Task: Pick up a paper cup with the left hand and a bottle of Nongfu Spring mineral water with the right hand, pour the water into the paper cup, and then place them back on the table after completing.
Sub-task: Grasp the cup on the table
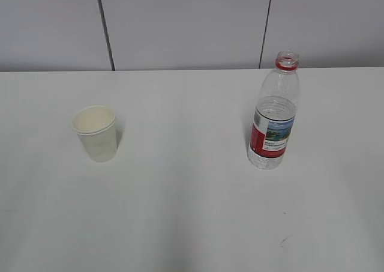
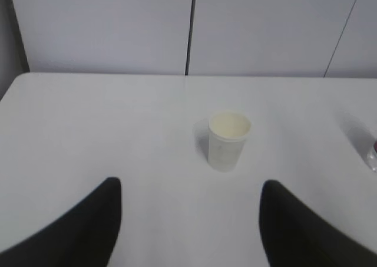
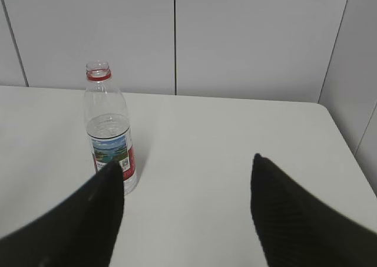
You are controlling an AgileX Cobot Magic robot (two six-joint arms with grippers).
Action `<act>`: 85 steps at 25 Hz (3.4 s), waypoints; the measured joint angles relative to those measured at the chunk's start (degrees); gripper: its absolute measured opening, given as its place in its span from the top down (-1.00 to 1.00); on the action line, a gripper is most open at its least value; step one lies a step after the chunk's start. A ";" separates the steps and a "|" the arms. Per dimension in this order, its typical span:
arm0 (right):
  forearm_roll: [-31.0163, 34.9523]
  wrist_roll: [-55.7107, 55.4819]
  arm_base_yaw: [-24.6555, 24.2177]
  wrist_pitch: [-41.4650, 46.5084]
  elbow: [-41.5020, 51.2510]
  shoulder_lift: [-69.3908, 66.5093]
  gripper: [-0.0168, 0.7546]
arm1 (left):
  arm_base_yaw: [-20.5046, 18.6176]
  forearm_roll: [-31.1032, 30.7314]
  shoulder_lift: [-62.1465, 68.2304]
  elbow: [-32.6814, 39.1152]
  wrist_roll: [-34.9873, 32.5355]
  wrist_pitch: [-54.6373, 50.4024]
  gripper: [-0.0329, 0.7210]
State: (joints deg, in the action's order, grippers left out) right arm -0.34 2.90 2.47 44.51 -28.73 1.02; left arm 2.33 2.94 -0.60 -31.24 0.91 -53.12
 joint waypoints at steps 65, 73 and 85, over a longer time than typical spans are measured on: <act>1.06 -2.35 0.00 -75.07 1.82 -74.87 -0.33 | 15.33 -5.10 94.70 17.70 -2.67 113.09 -0.19; 0.95 -2.35 0.00 -78.05 1.82 -74.87 -0.33 | 15.33 -6.07 104.67 17.13 -2.41 118.16 -0.19; 0.84 -2.35 0.00 -79.37 1.82 -74.87 -0.33 | 15.33 -8.64 106.77 15.48 -2.36 118.46 -0.28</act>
State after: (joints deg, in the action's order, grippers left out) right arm 0.50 0.55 2.47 -34.86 -26.91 -73.86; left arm 17.66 -5.70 106.17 -15.76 -1.45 65.34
